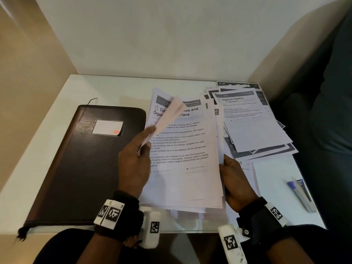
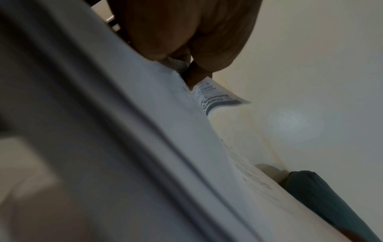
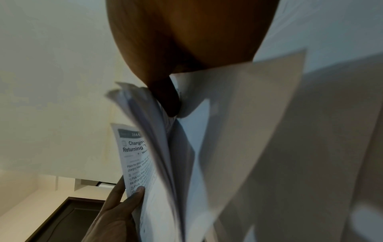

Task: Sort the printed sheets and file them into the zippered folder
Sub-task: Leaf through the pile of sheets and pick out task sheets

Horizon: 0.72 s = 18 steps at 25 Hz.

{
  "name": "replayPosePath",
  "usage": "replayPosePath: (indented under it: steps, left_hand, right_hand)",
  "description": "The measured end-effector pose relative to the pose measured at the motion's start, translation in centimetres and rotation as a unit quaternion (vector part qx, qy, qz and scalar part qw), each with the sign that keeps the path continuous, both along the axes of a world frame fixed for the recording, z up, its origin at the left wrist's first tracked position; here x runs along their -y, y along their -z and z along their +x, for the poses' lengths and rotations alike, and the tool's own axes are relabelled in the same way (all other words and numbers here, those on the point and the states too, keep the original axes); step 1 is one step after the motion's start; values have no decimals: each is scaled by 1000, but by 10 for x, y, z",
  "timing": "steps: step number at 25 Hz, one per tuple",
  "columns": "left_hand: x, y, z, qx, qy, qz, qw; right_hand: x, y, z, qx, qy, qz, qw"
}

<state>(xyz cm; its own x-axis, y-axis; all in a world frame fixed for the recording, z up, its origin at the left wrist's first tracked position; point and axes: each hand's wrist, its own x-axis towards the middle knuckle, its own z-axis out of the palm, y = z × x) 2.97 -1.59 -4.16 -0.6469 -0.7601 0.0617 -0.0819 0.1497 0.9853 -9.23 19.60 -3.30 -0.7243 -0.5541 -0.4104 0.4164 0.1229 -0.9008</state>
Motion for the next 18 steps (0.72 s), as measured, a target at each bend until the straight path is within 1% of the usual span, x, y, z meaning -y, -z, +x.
replayPosePath:
  steps: [2,6,10,13,18]
  left_hand:
    - [0,0,0,1,-4,8,1000]
    - [3,2,0,19,-6,-16,1000]
    - [3,3,0,16,4,15,1000]
    - [2,2,0,9,-7,51,999]
    - [4,2,0,-2,9,31,999]
  right_hand:
    - [0,0,1,4,0,0,1000]
    - [0,1,2,6,-1,-5,1000]
    - [1,1,2,8,0,-2,1000]
    - [1,1,2,10,4,-1,1000]
    - [1,2,3,11,8,-3,1000]
